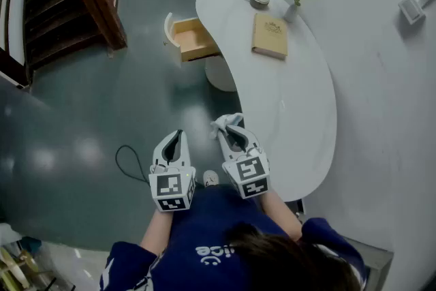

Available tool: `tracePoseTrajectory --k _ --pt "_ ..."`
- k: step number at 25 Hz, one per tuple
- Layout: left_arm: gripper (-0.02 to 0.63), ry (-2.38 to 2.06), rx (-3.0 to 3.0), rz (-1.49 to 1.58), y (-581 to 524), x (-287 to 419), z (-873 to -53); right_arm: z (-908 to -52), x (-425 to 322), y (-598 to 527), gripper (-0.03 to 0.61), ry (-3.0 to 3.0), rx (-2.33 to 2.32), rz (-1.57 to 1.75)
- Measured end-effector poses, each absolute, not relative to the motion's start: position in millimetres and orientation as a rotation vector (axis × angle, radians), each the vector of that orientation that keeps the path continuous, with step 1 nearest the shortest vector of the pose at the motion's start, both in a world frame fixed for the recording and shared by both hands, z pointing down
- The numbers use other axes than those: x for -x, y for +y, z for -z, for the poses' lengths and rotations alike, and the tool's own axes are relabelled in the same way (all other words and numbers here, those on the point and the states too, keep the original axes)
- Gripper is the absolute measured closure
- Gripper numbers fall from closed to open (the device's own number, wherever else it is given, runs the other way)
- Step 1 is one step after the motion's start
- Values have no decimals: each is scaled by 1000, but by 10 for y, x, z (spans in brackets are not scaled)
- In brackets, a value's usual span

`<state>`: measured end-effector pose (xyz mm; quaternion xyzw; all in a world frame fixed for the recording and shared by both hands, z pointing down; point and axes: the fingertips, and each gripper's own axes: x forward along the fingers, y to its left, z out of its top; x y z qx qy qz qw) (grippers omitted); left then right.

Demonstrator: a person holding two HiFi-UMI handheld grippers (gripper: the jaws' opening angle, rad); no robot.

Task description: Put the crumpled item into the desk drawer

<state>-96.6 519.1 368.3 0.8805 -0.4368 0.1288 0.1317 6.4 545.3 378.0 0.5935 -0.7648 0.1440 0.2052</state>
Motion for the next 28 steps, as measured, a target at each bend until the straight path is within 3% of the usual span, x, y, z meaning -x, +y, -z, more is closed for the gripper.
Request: tracePoseTrajectory --k 28 --pt "611 -1207 -2592 -329 4648 1384 -3800 -3815 362 4929 525 -2097 -1682 -343"
